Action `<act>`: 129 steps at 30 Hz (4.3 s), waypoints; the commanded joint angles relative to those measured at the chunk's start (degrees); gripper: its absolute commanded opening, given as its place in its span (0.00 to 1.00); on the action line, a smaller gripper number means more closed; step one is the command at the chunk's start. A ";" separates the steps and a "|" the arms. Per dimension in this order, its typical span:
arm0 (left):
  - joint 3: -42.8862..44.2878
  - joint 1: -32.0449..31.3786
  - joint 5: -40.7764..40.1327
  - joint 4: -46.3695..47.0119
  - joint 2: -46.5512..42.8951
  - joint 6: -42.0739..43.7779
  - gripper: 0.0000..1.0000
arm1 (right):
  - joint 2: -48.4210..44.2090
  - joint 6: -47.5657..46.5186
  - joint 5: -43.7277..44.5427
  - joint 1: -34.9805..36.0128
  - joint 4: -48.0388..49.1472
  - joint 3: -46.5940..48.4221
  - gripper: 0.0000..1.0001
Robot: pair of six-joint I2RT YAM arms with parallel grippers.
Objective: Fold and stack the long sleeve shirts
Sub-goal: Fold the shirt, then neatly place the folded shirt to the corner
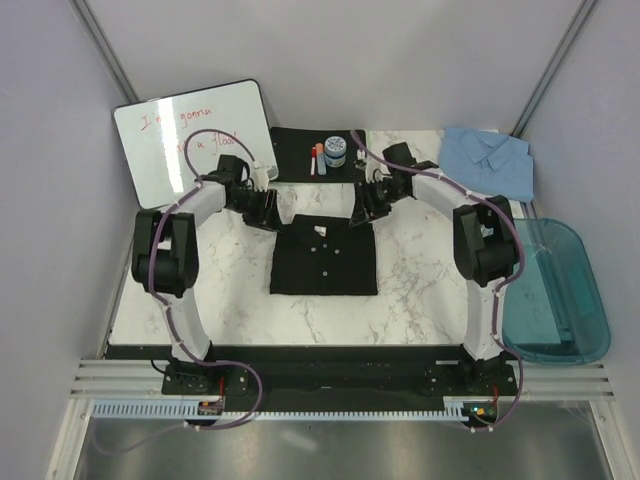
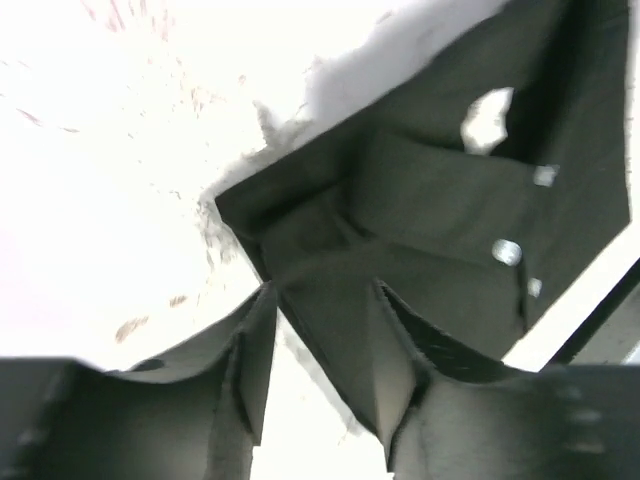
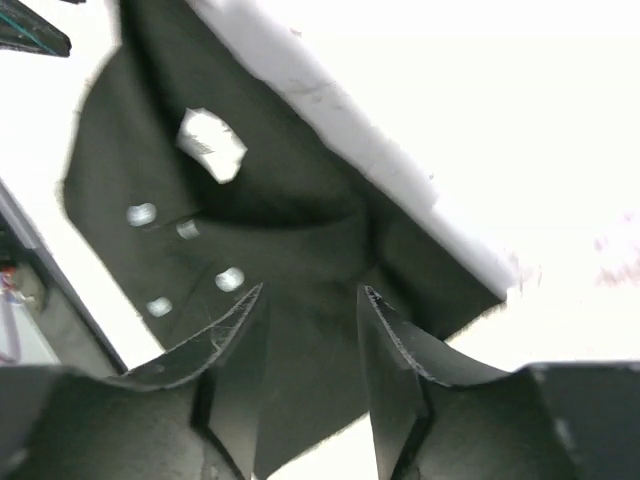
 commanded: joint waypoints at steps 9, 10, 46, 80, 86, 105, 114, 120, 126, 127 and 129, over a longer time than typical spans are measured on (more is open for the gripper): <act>-20.61 -36.98 -35.11 17.57 -32.88 28.64 0.84 | -29.99 19.42 -7.88 -12.76 15.22 -30.90 0.75; -21.67 -42.06 -35.83 18.81 -32.36 29.69 0.83 | -31.04 21.17 -7.27 -13.64 16.36 -32.42 0.79; -15.62 -52.40 -30.56 31.48 -11.70 25.05 0.02 | -19.63 45.27 -11.57 -11.72 41.16 -49.67 0.89; -7.36 -49.58 -30.03 28.94 -9.85 19.07 0.12 | -12.32 69.46 10.49 -3.27 65.34 -49.14 0.19; -6.29 -43.00 -20.03 13.41 -16.17 14.06 0.56 | -20.49 44.25 15.50 -7.04 37.05 -37.11 0.00; -22.03 -27.61 -20.36 7.39 -34.28 20.12 0.76 | -13.22 17.24 30.53 -21.99 7.15 -1.00 0.00; -23.70 -26.73 -20.28 8.27 -34.28 20.56 0.77 | -1.62 21.45 31.15 -22.17 10.83 15.79 0.00; -25.02 -25.85 -20.63 8.45 -34.46 20.65 0.77 | 5.07 21.28 31.50 -22.17 14.61 26.08 0.00; -25.46 -25.59 -21.07 8.54 -33.93 20.39 0.77 | 8.23 24.61 31.06 -22.96 18.83 31.36 0.00; -25.46 -25.41 -21.07 8.54 -33.93 20.39 0.77 | 8.32 26.10 30.54 -23.22 19.71 31.46 0.00; -25.54 -25.41 -21.15 8.45 -33.67 20.21 0.77 | 8.59 31.02 29.13 -24.01 21.99 31.28 0.00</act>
